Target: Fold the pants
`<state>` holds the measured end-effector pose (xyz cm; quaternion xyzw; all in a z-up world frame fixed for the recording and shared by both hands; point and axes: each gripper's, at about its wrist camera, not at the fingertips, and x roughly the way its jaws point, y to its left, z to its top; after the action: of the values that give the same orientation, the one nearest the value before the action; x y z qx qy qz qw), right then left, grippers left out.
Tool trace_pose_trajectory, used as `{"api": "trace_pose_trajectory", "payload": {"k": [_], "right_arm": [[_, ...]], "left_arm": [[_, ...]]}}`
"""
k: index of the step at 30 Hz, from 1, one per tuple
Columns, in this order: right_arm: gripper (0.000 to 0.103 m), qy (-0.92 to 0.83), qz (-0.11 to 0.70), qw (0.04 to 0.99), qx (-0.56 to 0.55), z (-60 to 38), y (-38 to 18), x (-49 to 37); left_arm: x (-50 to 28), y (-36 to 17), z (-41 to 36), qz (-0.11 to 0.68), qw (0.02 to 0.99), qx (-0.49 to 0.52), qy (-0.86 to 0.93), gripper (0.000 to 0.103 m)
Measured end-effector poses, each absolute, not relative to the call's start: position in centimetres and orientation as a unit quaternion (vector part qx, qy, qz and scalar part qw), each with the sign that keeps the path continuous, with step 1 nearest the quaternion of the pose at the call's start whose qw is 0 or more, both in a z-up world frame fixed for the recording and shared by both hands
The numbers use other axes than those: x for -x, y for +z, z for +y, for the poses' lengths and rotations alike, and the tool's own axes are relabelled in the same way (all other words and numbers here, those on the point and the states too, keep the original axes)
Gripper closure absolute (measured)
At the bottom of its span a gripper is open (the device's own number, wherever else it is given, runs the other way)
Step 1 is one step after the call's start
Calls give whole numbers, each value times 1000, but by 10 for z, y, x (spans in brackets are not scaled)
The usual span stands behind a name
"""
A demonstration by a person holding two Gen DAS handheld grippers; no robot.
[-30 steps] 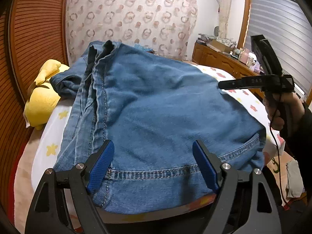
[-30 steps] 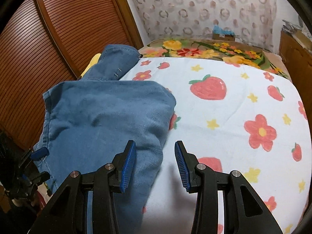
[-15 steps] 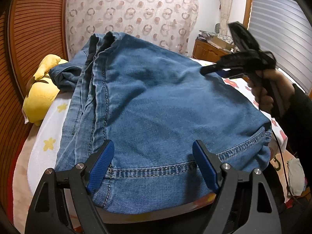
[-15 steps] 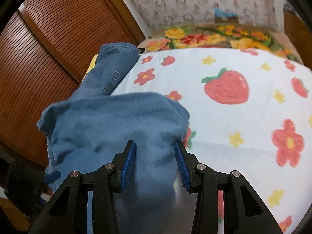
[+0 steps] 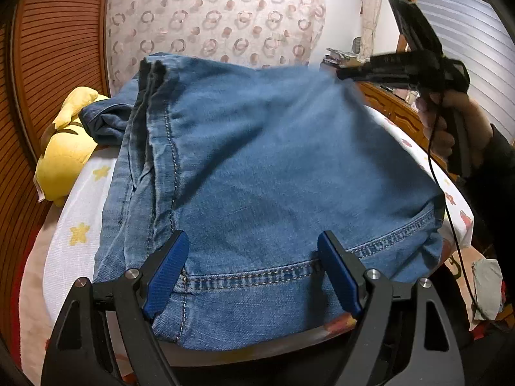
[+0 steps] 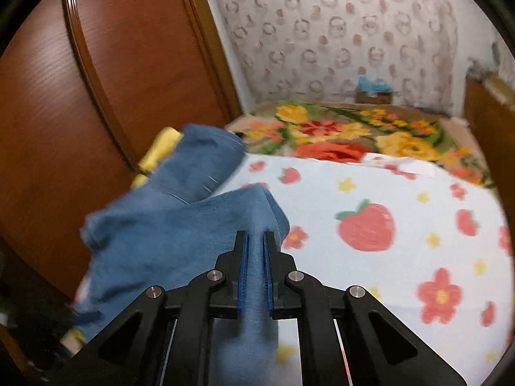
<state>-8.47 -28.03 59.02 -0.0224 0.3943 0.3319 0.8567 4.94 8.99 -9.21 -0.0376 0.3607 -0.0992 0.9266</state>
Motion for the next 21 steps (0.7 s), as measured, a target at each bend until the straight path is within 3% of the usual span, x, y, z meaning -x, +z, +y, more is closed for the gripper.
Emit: {"api": "trace_pose_trajectory", "payload": {"k": [2, 3, 11, 21], "right_arm": [[64, 326, 402, 855, 36, -283, 587, 90], [61, 330, 409, 850, 37, -287, 584, 94], [57, 346, 442, 825, 70, -323, 557, 147], [55, 346, 479, 806, 25, -344, 531, 170]], "left_arm": [[-48, -90, 90, 359, 928, 38, -97, 20], [-47, -89, 91, 358, 928, 38, -96, 20], [-40, -70, 87, 335, 937, 36, -94, 20], [-47, -66, 67, 336, 935, 18, -109, 20]]}}
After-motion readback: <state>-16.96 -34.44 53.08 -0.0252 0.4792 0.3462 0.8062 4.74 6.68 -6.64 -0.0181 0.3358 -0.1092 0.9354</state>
